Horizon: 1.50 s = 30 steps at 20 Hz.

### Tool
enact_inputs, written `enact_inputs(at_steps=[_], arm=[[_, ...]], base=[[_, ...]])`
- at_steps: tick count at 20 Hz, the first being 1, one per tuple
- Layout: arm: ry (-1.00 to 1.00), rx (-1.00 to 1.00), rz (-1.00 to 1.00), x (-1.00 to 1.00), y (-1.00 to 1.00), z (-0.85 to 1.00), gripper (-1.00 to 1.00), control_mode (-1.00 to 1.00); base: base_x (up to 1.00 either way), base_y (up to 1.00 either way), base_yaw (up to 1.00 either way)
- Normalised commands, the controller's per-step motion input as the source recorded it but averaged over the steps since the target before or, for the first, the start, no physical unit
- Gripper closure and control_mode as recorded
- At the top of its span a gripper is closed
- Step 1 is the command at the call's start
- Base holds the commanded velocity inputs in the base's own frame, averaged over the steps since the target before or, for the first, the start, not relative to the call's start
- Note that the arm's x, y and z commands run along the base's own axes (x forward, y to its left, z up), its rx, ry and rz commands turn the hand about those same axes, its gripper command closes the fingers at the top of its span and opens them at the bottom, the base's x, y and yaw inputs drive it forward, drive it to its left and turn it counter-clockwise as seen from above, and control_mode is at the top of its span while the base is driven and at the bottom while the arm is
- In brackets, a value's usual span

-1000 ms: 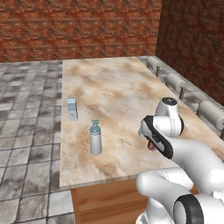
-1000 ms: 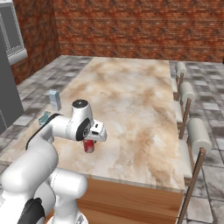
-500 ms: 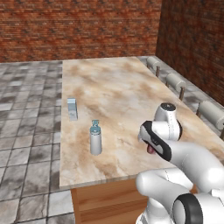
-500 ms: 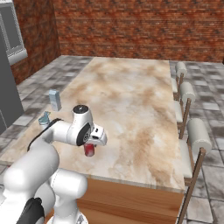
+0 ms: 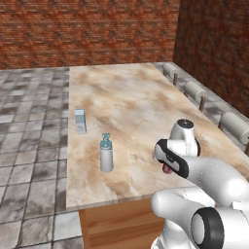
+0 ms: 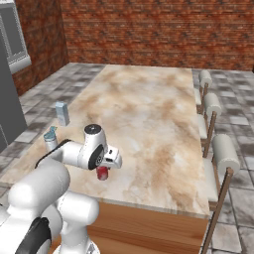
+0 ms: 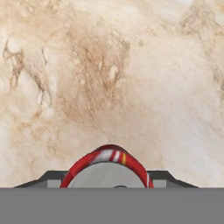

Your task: Move the drinks to the dining counter.

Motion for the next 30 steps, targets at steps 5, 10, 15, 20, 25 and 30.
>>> enact_inputs(at_steps=[5, 10, 15, 20, 25, 30], arm=[[-0.01, 0.0, 0.0, 0.06, 0.0, -0.25, 1.0, -1.0], [0.0, 0.0, 0.0, 0.01, 0.0, -0.24, -1.0, -1.0], [-0.01, 0.0, 0.0, 0.0, 0.0, -0.19, -1.0, -1.0], [-0.01, 0.0, 0.0, 0.0, 0.0, -0.17, -1.0, -1.0], [-0.01, 0.0, 0.0, -0.03, 0.0, -0.14, -1.0, -1.0], [-0.01, 0.0, 0.0, 0.0, 0.0, -0.06, -1.0, -1.0]], base=[[0.0, 0.0, 0.0], [0.0, 0.0, 0.0], [0.0, 0.0, 0.0], [0.0, 0.0, 0.0], [0.0, 0.0, 0.0], [0.0, 0.0, 0.0]])
